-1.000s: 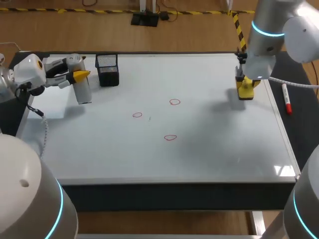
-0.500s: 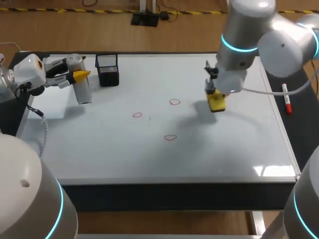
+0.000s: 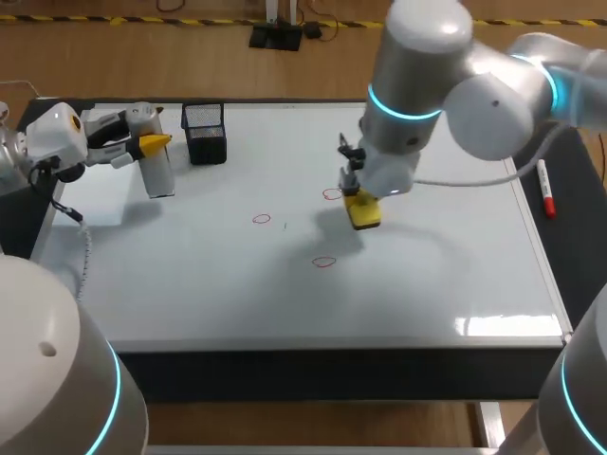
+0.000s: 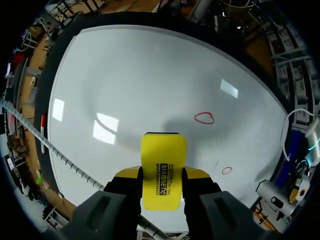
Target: Pick up the inspection probe, press it on each red-marked spot on the whiteboard one by one, put down the probe, pick up the eraser, and wipe off all the red marks.
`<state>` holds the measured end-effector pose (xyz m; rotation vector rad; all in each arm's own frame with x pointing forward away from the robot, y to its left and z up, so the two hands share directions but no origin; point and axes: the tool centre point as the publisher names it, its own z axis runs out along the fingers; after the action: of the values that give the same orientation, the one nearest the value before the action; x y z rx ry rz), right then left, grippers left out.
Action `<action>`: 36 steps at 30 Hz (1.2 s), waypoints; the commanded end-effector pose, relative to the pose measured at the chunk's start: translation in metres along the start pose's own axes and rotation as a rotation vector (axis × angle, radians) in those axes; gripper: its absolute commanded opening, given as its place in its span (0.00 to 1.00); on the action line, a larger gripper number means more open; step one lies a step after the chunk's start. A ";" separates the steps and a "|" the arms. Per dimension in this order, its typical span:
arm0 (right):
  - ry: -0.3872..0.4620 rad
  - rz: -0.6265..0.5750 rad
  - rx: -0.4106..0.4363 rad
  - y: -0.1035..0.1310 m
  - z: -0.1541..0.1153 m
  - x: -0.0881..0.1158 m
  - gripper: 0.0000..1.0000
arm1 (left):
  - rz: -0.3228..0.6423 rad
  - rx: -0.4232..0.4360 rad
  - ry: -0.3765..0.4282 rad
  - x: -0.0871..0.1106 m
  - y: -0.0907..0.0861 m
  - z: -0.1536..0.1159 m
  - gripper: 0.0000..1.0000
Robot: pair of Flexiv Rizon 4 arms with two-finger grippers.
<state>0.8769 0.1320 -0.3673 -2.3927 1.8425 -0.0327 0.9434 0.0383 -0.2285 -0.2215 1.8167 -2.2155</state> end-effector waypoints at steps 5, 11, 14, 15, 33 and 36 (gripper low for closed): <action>0.027 -0.004 -0.015 -0.012 0.009 -0.055 0.00 | 0.001 0.001 0.000 0.000 -0.001 0.000 0.00; 0.078 0.024 -0.020 -0.017 0.013 -0.086 0.00 | 0.001 0.001 0.000 0.000 -0.001 0.000 0.00; 0.118 0.066 -0.023 -0.020 0.015 -0.101 0.00 | 0.001 0.001 0.000 0.000 -0.001 0.000 0.00; 0.101 0.068 -0.036 -0.021 0.015 -0.106 0.00 | 0.001 0.001 0.000 0.000 -0.001 0.000 0.00; 0.112 0.167 -0.121 -0.044 0.038 -0.173 0.00 | 0.001 0.001 0.000 0.000 -0.001 0.000 0.00; 0.101 0.175 -0.137 -0.045 0.043 -0.179 0.00 | 0.001 0.001 0.000 0.000 -0.001 0.000 0.00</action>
<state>0.8727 0.3079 -0.3880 -2.2867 2.1025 0.0868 0.9436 0.0382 -0.2286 -0.2213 1.8164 -2.2159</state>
